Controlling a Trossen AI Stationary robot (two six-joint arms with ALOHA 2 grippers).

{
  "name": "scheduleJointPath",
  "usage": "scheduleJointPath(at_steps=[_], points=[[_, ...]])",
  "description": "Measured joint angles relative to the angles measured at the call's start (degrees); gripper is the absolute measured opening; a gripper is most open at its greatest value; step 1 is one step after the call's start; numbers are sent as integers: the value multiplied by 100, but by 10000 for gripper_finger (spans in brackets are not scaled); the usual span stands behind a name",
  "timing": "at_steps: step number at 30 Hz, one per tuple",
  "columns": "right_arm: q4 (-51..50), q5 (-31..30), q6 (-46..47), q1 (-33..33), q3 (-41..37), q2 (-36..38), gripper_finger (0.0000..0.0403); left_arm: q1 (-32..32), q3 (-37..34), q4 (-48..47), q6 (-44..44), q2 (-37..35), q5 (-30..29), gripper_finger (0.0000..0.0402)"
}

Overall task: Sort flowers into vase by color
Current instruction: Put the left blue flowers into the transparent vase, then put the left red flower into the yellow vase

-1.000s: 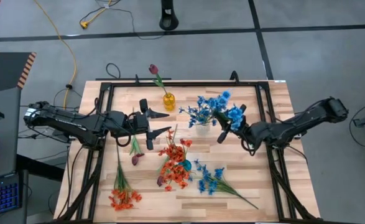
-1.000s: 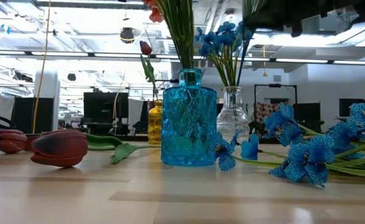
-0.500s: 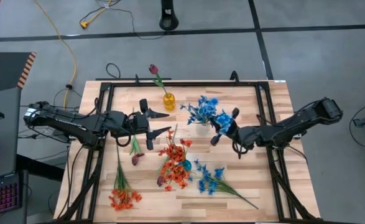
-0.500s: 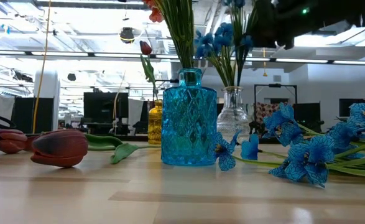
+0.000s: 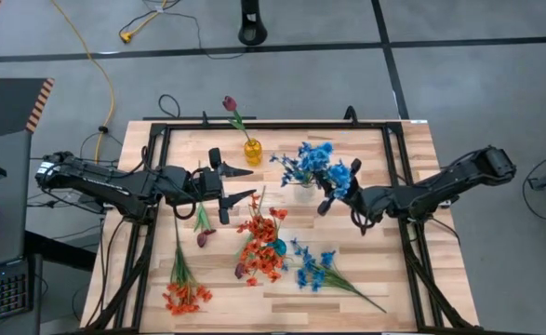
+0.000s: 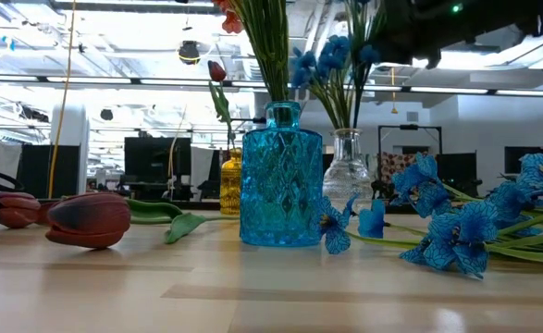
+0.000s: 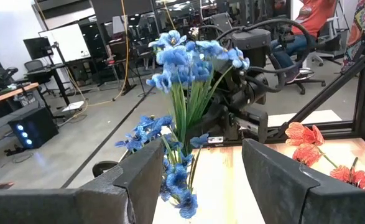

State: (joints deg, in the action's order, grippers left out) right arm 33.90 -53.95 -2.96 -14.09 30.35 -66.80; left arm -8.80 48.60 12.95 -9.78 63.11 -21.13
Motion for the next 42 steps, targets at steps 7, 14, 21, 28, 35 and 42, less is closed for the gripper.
scheduleJointPath(at_steps=[7, 14, 21, 28, 35, 42], points=[[-21, -22, 9, -1, 0, 173, 156, -1, 0, 0, -2, 0, -2, 209], [-375, -20, 528, -2, 0, 204, 219, -2, 0, 0, 0, 0, -2, 209], [-1101, -17, 916, -37, 0, 211, 239, 0, 0, 0, -2, 0, -2, 209], [-1213, 7, 916, -63, 0, 262, 240, -1, 0, -98, 17, 0, -2, 209], [-1828, 11, 1114, -258, 2, 661, 240, -1, 0, -594, 186, -135, -33, 209], [-3606, 263, 2243, -360, 2, 1389, 240, -22, 0, -812, 148, -254, -34, 209]])
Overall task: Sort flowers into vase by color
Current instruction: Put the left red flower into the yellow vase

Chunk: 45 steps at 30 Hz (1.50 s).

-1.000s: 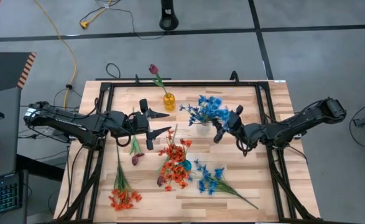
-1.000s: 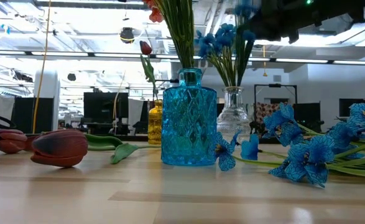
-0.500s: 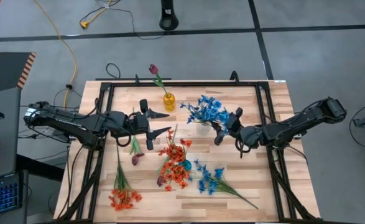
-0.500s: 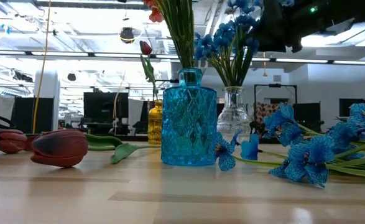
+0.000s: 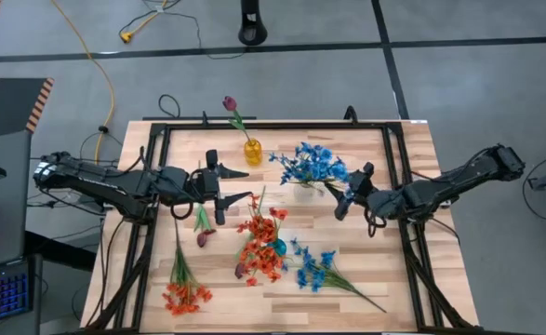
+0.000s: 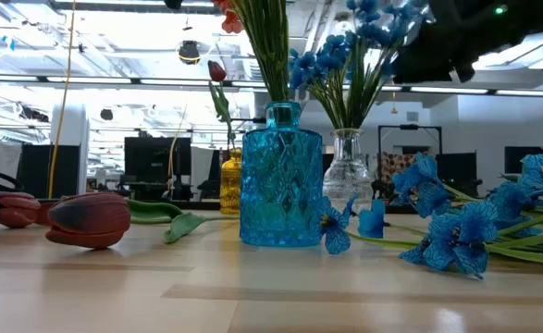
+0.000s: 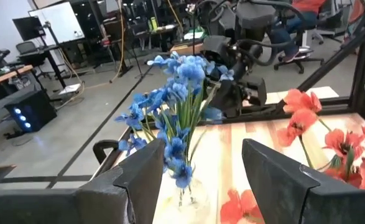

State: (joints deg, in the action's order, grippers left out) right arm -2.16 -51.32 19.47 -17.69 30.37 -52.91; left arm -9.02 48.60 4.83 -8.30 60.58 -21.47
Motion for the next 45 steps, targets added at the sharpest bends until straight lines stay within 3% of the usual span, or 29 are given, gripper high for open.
scheduleJointPath(at_steps=[9, 18, 27, 35, 45], points=[[-1638, 1397, 762, 6, 0, 648, 240, -2, 0, -825, 292, -431, 6, 209], [-2079, 2312, 767, 6, 0, 722, 240, -2, 2, -2965, 1344, -752, 73, 209], [-2183, 2436, 765, 6, 0, 722, 240, -2, 2, -4598, 1383, -697, 336, 209], [-2184, 2436, 754, 6, 0, 720, 240, 3, -15, -5188, 797, -697, 404, 209], [-2170, 2436, 1087, 6, 0, 720, 240, 50, -15, -5328, 632, -520, 1144, 209]])
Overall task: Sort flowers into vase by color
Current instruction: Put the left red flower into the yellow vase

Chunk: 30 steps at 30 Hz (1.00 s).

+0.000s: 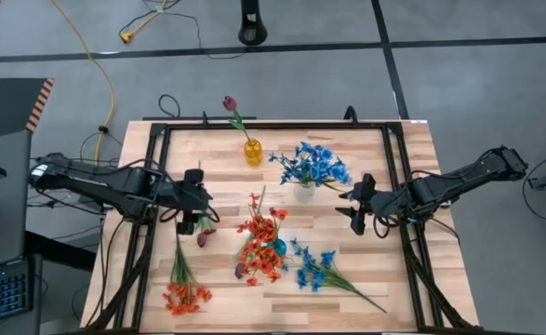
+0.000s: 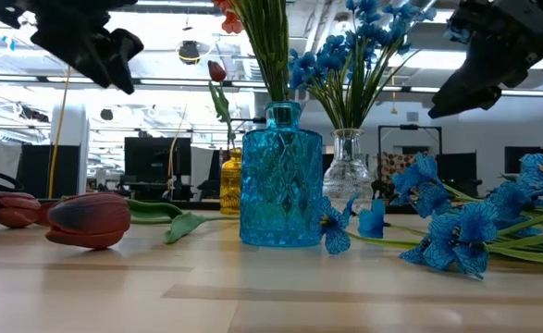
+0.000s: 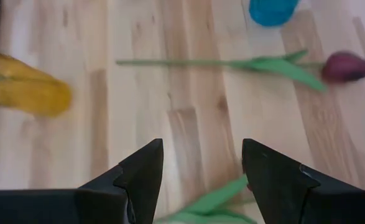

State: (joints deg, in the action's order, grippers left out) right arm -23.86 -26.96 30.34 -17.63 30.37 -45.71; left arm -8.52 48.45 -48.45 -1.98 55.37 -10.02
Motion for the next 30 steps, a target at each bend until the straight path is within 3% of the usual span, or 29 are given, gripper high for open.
scheduleJointPath(at_steps=[9, 18, 30], points=[[6, 0, 10, 0, 0, -4, 240, -43, 0, -83, -580, 1144, 181, 208], [-12, 0, 12, 0, 0, -4, 240, -43, 0, 689, -944, 2232, 186, 208], [-17, -2, 14, 0, 0, -4, 240, -39, 0, -340, -1767, 2536, -322, 208]])
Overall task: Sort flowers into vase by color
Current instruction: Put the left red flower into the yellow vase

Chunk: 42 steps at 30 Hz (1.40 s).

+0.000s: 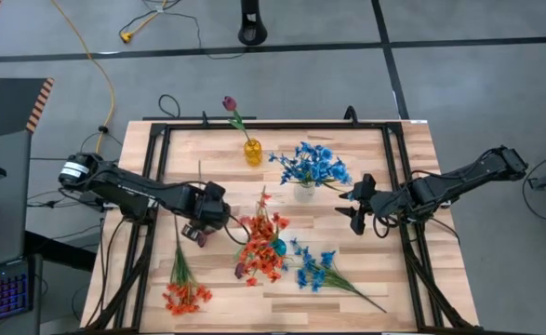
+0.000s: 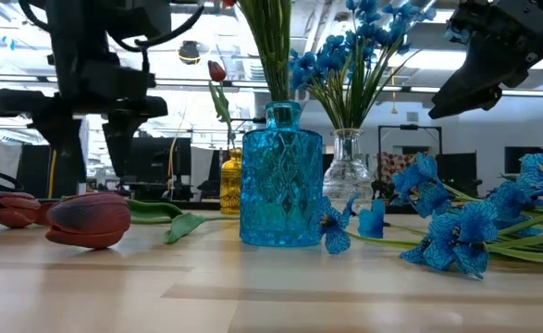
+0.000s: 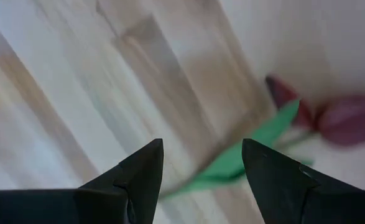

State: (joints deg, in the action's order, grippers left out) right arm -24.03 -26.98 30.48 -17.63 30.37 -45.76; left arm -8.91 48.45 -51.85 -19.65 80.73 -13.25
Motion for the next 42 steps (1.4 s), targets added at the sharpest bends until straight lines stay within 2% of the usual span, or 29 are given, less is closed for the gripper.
scheduleJointPath(at_steps=[6, 13, 27, 31, 36, 42], points=[[0, 0, 0, 0, 0, 0, 240, 0, 0, -651, -586, 0, -354, 208], [-1, 0, 0, 0, 0, 0, 240, 0, 0, -871, -1218, 0, -392, 208], [0, 0, 0, 2, 0, 0, 240, 273, -9, -853, -1419, 0, -238, 208], [2, 0, 0, 0, 0, 0, 240, 402, -309, -692, -1451, -2, -71, 208], [1, 0, -2, 0, 0, 0, 240, 407, -615, -463, -1515, -2, -504, 208], [2, 0, -2, 2, 0, 0, 240, 407, -678, -68, -1782, -2, -426, 208]])
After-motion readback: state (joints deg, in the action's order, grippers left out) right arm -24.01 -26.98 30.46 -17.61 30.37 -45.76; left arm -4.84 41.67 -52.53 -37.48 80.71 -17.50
